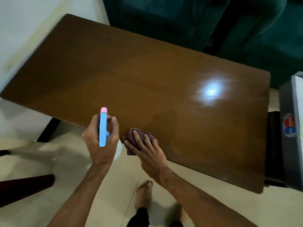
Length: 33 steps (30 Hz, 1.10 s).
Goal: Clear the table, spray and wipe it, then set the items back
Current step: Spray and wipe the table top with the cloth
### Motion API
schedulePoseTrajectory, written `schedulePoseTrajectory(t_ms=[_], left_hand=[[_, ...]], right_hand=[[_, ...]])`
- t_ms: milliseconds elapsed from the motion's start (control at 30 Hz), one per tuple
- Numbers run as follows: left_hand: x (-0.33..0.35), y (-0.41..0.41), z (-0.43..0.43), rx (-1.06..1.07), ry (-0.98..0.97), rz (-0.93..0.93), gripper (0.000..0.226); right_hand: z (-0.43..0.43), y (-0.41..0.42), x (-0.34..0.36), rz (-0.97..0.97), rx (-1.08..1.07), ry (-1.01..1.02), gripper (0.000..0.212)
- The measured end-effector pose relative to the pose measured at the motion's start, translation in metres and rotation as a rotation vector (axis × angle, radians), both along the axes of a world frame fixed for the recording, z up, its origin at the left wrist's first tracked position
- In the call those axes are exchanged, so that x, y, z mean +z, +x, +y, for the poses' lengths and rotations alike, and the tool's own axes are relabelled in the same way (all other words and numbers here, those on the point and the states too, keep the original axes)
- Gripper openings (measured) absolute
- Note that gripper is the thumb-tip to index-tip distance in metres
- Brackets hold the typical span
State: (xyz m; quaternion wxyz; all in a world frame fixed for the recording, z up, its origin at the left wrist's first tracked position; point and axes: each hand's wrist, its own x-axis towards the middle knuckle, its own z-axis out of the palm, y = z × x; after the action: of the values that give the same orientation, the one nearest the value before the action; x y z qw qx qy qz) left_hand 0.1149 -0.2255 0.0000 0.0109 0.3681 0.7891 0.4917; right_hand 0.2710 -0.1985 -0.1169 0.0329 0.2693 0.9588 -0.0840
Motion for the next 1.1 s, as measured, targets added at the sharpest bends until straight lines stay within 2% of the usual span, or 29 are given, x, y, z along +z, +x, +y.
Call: schedulePoseTrajectory(t_ms=[200, 467, 567, 667, 867, 1100], left_hand=[[-0.001, 0.072, 0.037, -0.145, 0.01, -0.036, 0.012], [-0.003, 0.174, 0.07, -0.357, 0.067, -0.078, 0.015], [-0.002, 0.203, 0.08, -0.415, 0.081, -0.111, 0.015], [-0.002, 0.226, 0.087, -0.454, 0.099, -0.128, 0.011], [-0.012, 0.258, 0.101, -0.499, 0.107, -0.13, 0.01], [-0.022, 0.272, 0.107, -0.597, 0.105, -0.168, 0.016]], right_hand=[[0.006, 0.122, 0.005, -0.011, -0.152, -0.025, 0.093], [0.001, 0.26, 0.018, -0.069, -0.615, -0.085, 0.09], [0.005, 0.292, 0.02, -0.078, -0.826, -0.08, 0.078], [0.014, 0.312, 0.02, -0.093, -0.98, -0.061, 0.064], [0.032, 0.308, 0.017, -0.038, -1.177, -0.091, 0.055], [0.048, 0.296, 0.013, 0.014, -1.233, -0.05, 0.055]])
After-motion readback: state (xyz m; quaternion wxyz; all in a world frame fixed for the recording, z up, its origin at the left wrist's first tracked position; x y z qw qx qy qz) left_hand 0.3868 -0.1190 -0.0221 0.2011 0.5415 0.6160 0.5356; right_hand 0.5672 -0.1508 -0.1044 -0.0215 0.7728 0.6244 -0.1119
